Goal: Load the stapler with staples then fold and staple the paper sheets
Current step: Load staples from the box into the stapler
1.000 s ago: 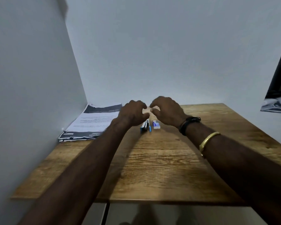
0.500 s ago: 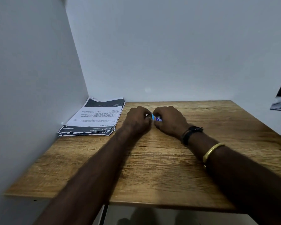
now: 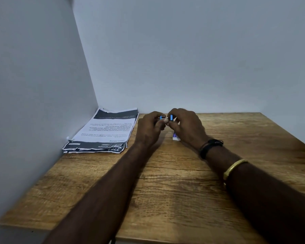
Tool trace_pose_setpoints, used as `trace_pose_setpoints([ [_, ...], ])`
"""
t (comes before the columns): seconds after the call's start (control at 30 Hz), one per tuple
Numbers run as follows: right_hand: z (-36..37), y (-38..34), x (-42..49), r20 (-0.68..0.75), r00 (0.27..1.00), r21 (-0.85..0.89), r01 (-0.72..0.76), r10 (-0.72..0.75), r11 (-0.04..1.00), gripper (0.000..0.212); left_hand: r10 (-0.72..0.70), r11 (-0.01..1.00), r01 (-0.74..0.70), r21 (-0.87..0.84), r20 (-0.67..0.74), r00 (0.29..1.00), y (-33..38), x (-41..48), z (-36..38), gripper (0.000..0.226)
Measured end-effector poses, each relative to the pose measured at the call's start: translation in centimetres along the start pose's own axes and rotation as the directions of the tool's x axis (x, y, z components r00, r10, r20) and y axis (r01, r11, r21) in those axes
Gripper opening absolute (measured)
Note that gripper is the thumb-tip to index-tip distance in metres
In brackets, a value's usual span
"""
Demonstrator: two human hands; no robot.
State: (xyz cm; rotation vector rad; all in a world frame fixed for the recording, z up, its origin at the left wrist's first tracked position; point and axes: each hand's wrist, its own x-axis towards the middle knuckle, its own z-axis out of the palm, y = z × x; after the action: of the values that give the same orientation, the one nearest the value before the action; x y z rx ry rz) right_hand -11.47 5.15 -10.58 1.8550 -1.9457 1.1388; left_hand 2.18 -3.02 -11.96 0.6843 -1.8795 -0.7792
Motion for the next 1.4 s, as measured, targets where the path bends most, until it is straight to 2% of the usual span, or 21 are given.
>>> trace_pose_setpoints([
  [0.23,-0.1,0.5,0.5,0.006,0.999,0.078,0.042,-0.043,0.996,0.015,-0.041,0.988,0.043,-0.145,0.018,0.999,0.1,0.3,-0.2,0.020],
  [0.6,0.0,0.7,0.5,-0.032,0.999,0.179,0.001,0.005,0.984,0.010,-0.093,0.995,0.089,-0.053,-0.061,0.994,0.7,0.6,0.3,0.018],
  [0.83,-0.3,1.0,0.8,-0.084,0.987,0.332,-0.100,0.135,0.938,0.006,-0.293,0.937,0.265,-0.229,-0.099,0.951,-0.5,1.3,-0.9,0.022],
  [0.9,-0.2,1.3,0.8,-0.082,0.978,0.411,-0.143,0.192,0.900,0.007,-0.380,0.888,0.336,-0.313,-0.092,0.920,-0.8,1.6,-1.0,0.019],
  [1.0,-0.3,1.9,1.1,-0.056,0.951,0.548,-0.226,0.305,0.805,0.020,-0.527,0.725,0.445,-0.525,-0.006,0.850,-0.7,1.8,-1.1,0.018],
  [1.1,-0.2,2.4,1.3,-0.024,0.909,0.673,-0.294,0.417,0.679,0.028,-0.584,0.572,0.480,-0.665,0.081,0.808,0.3,1.5,-1.2,0.017],
  [1.17,0.1,2.8,1.4,0.002,0.866,0.752,-0.331,0.500,0.570,0.026,-0.602,0.517,0.507,-0.689,0.129,0.788,0.4,1.4,-1.1,0.019],
  [1.23,0.3,3.1,1.7,0.052,0.813,0.820,-0.366,0.579,0.440,0.023,-0.623,0.546,0.577,-0.608,0.165,0.764,0.2,1.1,-1.0,0.024],
  [1.3,0.6,3.5,1.9,0.091,0.772,0.849,-0.391,0.629,0.357,0.023,-0.660,0.586,0.656,-0.475,0.189,0.727,-0.2,1.1,-0.7,0.022],
  [1.4,1.1,3.8,2.2,0.133,0.737,0.843,-0.436,0.663,0.315,0.028,-0.597,0.718,0.630,-0.295,0.205,0.776,-0.5,1.0,-0.1,0.025],
])
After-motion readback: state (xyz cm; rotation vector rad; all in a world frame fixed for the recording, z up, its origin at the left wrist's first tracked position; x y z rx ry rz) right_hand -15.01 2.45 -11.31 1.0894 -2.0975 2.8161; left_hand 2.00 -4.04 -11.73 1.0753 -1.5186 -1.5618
